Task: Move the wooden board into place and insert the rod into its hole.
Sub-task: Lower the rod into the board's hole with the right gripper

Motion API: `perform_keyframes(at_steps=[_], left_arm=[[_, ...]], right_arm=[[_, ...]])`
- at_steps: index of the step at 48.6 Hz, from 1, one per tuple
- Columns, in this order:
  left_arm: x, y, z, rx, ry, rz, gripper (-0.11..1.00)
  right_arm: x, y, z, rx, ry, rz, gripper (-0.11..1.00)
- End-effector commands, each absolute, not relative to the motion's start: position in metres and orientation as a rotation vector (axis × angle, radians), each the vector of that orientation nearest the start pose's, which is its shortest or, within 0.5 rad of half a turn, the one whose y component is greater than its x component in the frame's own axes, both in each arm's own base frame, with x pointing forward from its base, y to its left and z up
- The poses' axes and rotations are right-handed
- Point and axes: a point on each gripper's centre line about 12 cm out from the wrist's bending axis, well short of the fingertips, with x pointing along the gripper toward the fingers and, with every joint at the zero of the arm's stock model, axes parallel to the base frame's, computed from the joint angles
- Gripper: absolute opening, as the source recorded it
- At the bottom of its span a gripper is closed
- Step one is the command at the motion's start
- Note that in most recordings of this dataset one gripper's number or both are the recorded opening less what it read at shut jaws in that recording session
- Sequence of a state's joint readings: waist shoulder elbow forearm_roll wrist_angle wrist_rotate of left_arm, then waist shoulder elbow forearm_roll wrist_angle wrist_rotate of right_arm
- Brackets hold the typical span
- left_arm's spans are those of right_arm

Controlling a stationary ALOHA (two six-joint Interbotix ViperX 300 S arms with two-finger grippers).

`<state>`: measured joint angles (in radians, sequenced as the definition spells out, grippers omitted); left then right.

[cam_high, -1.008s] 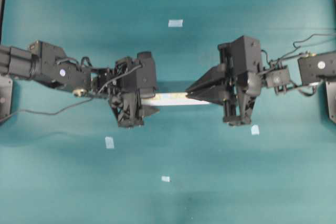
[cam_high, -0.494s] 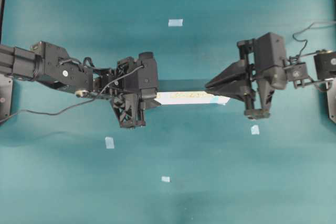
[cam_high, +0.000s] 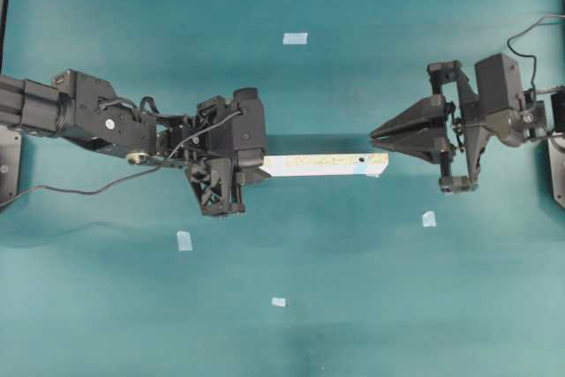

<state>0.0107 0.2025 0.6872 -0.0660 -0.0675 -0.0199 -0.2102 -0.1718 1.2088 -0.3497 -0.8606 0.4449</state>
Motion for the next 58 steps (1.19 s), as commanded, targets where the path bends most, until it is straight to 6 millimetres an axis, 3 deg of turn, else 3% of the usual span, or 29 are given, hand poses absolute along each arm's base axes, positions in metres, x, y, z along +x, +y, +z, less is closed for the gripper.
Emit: perform_keyframes(at_steps=[1, 23, 58], left_arm=[[0.394, 0.008, 0.1, -0.084, 0.784, 0.056, 0.21], [0.393, 0.008, 0.098, -0.084, 0.789, 0.056, 0.21], [0.394, 0.008, 0.099, -0.083, 0.786, 0.055, 0.21]], right_arm=[[0.275, -0.027, 0.153, 0.264, 0.166, 0.037, 0.11], [0.292, -0.027, 0.132, 0.272, 0.122, 0.073, 0.11], [0.293, -0.028, 0.113, 0.27, 0.2, 0.063, 0.11]])
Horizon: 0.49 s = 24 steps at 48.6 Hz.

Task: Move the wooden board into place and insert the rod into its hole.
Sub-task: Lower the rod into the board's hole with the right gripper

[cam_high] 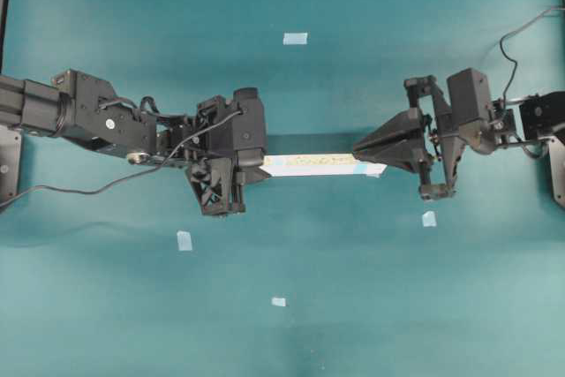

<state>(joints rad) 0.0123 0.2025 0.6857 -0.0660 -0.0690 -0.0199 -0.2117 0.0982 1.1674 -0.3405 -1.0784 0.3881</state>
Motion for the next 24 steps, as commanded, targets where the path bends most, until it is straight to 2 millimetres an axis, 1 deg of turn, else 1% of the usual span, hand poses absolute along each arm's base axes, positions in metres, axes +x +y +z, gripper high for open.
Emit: perform_keyframes(at_steps=[1, 9, 24], left_arm=[[0.3937, 0.0084, 0.0993, -0.083, 0.786, 0.055, 0.21], [0.3937, 0.0084, 0.0993, -0.083, 0.786, 0.055, 0.21], [0.3932, 0.0084, 0.0983, -0.084, 0.789, 0.056, 0.21]], right_arm=[[0.293, -0.0281, 0.1126, 0.27, 0.202, 0.061, 0.11], [0.292, -0.028, 0.1118, 0.269, 0.206, 0.06, 0.1], [0.2844, -0.0265, 0.1072, 0.273, 0.234, 0.056, 0.11]])
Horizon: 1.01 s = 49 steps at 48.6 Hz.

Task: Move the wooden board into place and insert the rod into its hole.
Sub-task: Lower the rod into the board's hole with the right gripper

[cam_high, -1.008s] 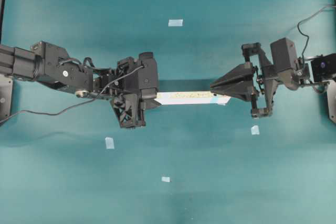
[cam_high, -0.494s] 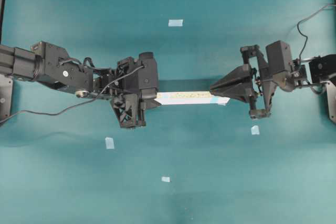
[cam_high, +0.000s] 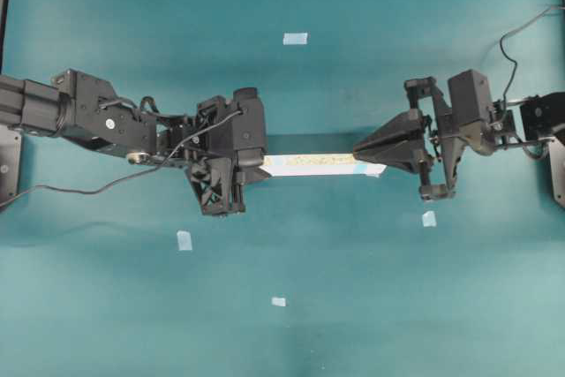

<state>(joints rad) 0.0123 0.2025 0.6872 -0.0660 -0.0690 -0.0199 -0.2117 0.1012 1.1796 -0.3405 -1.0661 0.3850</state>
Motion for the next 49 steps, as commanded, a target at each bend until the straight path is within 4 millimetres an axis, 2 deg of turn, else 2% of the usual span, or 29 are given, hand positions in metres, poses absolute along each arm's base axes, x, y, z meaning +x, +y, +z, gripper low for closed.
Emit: perform_keyframes(at_steps=[1, 14, 29, 49], left_arm=[[0.393, 0.008, 0.099, -0.084, 0.787, 0.056, 0.21], [0.395, 0.011, 0.1, -0.087, 0.782, 0.063, 0.21], [0.394, 0.014, 0.102, -0.09, 0.781, 0.069, 0.21], [0.394, 0.014, 0.102, -0.09, 0.781, 0.069, 0.21]], right_arm=[[0.283, -0.026, 0.106, 0.274, 0.239, 0.055, 0.11], [0.277, -0.025, 0.106, 0.274, 0.254, 0.054, 0.11], [0.276, -0.019, 0.096, 0.264, 0.356, 0.059, 0.11], [0.272, -0.02, 0.094, 0.233, 0.472, 0.026, 0.1]])
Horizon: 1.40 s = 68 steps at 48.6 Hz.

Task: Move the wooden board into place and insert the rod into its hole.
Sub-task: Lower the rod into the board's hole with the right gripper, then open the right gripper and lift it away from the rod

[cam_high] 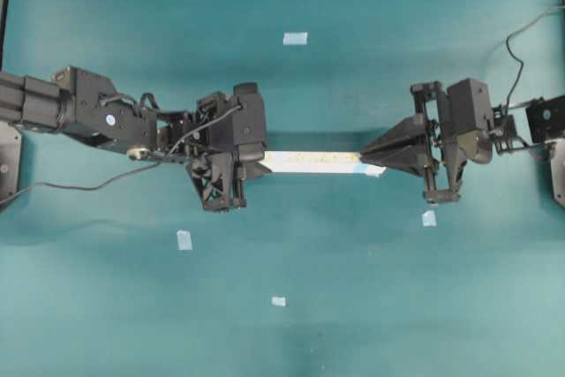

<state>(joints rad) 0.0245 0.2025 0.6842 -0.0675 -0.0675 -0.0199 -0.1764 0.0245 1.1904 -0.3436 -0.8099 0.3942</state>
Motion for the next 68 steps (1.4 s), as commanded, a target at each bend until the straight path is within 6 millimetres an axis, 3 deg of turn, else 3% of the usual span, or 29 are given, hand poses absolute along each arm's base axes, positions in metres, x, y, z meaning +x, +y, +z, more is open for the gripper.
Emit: perform_keyframes(at_steps=[1, 25, 37, 39, 55, 68], left_arm=[[0.394, 0.014, 0.101, -0.09, 0.782, 0.069, 0.21], [0.394, 0.014, 0.102, -0.09, 0.781, 0.069, 0.21], [0.393, 0.014, 0.1, -0.09, 0.787, 0.069, 0.21], [0.393, 0.014, 0.101, -0.09, 0.787, 0.069, 0.21], [0.392, 0.014, 0.1, -0.092, 0.793, 0.069, 0.21], [0.393, 0.014, 0.101, -0.093, 0.79, 0.07, 0.21]], right_arm=[[0.272, -0.021, 0.094, 0.232, 0.478, 0.022, 0.11], [0.282, -0.02, 0.098, 0.199, 0.572, 0.001, 0.12], [0.287, -0.024, 0.112, 0.179, 0.582, -0.023, 0.76], [0.288, -0.024, 0.118, 0.17, 0.578, -0.028, 0.81], [0.281, -0.029, 0.169, 0.136, 0.493, -0.068, 0.81], [0.274, -0.031, 0.176, 0.126, 0.516, -0.094, 0.8]])
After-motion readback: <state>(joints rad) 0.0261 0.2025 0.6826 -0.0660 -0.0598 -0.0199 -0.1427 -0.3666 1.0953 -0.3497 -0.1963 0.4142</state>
